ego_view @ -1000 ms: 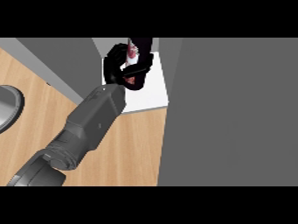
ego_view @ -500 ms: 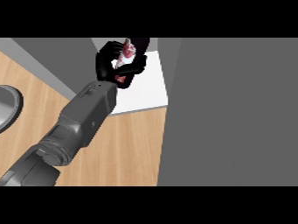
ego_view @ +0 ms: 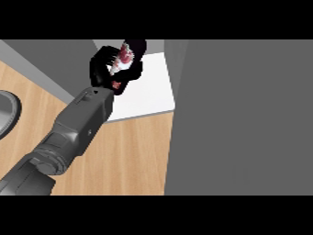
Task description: Pick up the wine, place it into the cabinet and close the cabinet
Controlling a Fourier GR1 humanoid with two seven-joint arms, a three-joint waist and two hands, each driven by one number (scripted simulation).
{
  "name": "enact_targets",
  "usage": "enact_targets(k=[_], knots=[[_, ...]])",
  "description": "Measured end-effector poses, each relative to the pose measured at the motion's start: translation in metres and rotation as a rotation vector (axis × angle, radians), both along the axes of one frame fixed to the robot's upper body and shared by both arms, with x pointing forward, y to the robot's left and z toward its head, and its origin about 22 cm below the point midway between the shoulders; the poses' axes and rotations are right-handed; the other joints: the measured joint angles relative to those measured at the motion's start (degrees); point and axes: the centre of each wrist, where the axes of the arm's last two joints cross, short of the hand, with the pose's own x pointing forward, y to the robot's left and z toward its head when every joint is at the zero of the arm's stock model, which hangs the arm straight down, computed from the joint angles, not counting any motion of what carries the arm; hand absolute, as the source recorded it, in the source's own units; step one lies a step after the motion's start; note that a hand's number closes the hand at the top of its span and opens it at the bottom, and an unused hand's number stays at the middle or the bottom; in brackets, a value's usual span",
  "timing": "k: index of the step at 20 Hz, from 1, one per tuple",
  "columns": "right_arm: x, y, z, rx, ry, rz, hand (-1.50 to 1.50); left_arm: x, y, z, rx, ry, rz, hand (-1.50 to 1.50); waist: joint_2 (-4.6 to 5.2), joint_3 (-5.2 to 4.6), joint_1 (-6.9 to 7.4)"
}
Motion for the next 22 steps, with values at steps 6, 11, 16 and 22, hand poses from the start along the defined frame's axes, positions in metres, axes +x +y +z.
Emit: enact_targets(k=[6, 11, 16, 22], knots=[[0.0001, 0.0007, -0.0002, -0.004, -0.006, 0.006, -1.50, -0.0011, 0.0013, -0.0021, 0.020, 0.019, -0.029, -1.50, 0.04, 0.00, -0.16], [0.0000, 0.0025, -0.0007, -0.001, -0.009, 0.017, -1.50, -0.0010, 0.0018, -0.0020, -0.010, 0.041, -0.030, -1.50, 0.07, 0.03, -0.22], [0.0001, 0.0037, -0.0017, -0.001, -0.003, 0.023, -1.50, -0.0008, 0.0027, -0.0015, -0.031, 0.047, -0.033, -1.50, 0.09, -0.03, -0.26], [-0.0004, 0.0034, 0.0008, -0.010, -0.009, 0.020, -1.50, -0.0004, 0.0000, -0.0003, -0.034, 0.029, -0.082, -1.50, 0.05, -0.39, 0.08]])
